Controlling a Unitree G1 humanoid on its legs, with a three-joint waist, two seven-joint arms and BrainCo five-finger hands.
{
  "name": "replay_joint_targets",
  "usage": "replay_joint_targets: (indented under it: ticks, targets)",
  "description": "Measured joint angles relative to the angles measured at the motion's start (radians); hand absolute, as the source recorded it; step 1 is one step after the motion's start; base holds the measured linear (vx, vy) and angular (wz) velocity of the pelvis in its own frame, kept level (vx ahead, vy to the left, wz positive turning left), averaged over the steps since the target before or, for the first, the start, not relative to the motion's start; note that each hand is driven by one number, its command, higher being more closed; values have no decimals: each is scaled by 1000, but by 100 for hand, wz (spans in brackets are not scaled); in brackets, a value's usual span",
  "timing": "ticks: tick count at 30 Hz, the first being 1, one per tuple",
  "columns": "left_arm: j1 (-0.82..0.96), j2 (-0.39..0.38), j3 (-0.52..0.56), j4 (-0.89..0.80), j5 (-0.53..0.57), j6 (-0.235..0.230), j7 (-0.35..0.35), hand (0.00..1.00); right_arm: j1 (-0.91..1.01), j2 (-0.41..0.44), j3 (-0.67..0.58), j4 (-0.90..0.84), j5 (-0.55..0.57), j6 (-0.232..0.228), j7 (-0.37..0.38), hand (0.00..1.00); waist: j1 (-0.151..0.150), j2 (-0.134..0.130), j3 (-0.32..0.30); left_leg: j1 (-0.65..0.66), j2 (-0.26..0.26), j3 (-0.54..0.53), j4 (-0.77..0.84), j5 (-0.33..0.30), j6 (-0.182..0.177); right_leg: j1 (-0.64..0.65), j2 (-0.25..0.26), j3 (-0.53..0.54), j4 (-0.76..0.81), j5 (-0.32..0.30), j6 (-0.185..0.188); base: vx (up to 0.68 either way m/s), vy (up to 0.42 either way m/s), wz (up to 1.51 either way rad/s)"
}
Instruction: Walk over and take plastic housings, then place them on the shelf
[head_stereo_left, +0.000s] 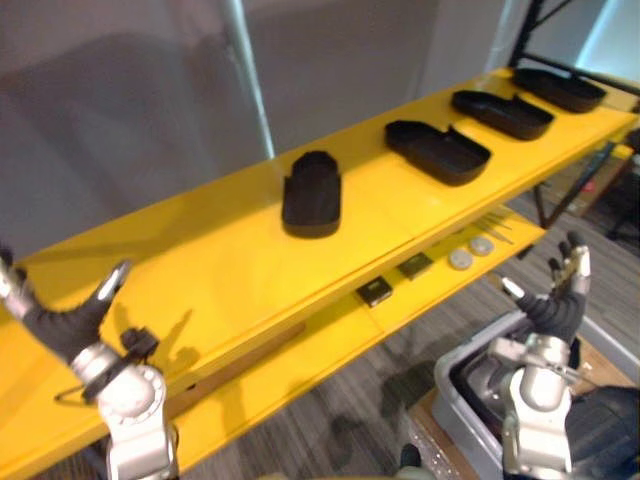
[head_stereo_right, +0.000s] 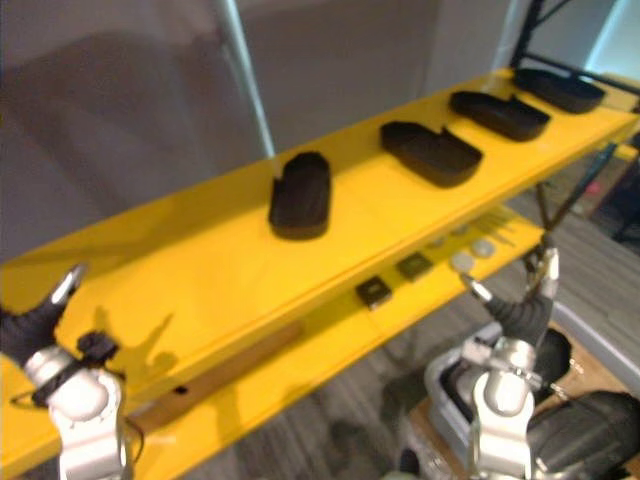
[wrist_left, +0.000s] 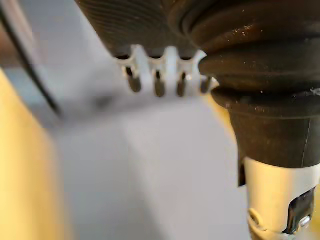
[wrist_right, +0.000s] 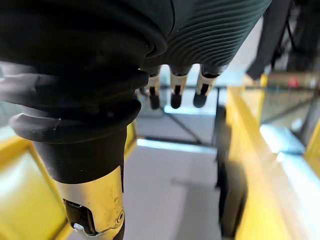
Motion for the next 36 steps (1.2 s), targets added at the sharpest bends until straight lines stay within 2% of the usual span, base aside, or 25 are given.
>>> replay_joint_targets:
  ticks: [2,4,6,8,9,12,15,16,17,20,23,25,30,36]
  targets:
    - [-4,-1,138,65,-14,27,96,0,-68,-28,7,0,-1,5,-24,0,41,0,14,-20,-2,-19,5,3,-4,-1,-2,-18,-2,-2,2,-103,-15,27]
    - [-4,12,199,64,-20,29,161,0,-96,-28,19,-15,-3,3,-44,0,62,-2,11,-17,-7,-20,-2,3,-4,5,-7,-21,-9,-6,8,-29,9,8]
    - [-10,35,223,61,-16,41,223,0,-103,-31,25,-27,-25,-1,-53,0,60,-8,-2,-35,-25,-30,-21,8,-4,-1,-20,-21,-9,-14,19,26,29,24]
    - [-32,54,219,61,2,49,250,0,-92,-31,25,-28,-41,-1,-67,0,54,-7,-8,-48,-35,-69,-20,13,3,-3,-13,39,24,-60,48,89,29,54]
    - [-45,53,218,62,19,53,255,0,-86,-32,25,-32,-50,-1,-69,0,49,-11,-12,-50,-41,-89,-23,17,0,-6,-12,55,55,-88,41,113,7,53]
    - [-27,48,184,80,22,64,256,0,-103,-34,62,-39,-52,-1,-70,0,57,-24,-32,-51,-43,-101,-32,17,-2,-5,-13,47,65,-87,41,146,11,22]
    - [78,-28,57,137,1,67,177,0,-228,-56,159,-5,-48,-1,-59,0,65,-37,-41,-49,-45,-103,-50,17,-2,-5,-13,56,53,-86,40,129,19,10]
    - [127,-59,4,225,-62,60,75,0,-318,-71,226,47,-30,8,-35,0,70,-42,-44,-45,-45,-103,-55,17,-2,-2,-12,56,45,-85,39,105,5,3]
    - [137,-61,-10,286,-90,60,31,0,-359,-74,255,74,-24,16,-23,0,73,-42,-44,-41,-45,-103,-56,17,-2,-1,-12,56,45,-85,39,101,3,0]
    - [119,-28,-17,716,-212,70,-167,0,-546,-70,391,237,22,42,37,0,103,-43,-45,-30,-44,-85,-57,18,-2,13,-11,62,25,-80,32,49,0,-7]
    - [114,-21,-13,954,-233,71,-316,0,-668,-22,454,339,50,43,98,0,126,-45,-46,-29,-44,-84,-57,18,-2,24,-10,60,8,-78,33,11,0,2]
    - [114,-23,-12,1039,-234,72,-378,0,-699,16,477,349,71,42,120,0,137,-45,-46,-28,-42,-84,-57,18,-2,30,-8,60,0,-78,33,0,0,0]
    - [118,-40,-63,1105,-233,72,-465,0,-716,86,489,370,98,42,157,0,141,-44,-45,-16,-38,-84,-79,32,-7,37,-2,59,-9,-79,32,-33,-11,0]
    - [82,-31,-256,1103,-220,70,-509,0,-774,150,553,442,124,42,175,0,134,-30,-34,-15,-23,-85,-131,74,-21,18,15,62,-8,-75,23,-71,-30,1]
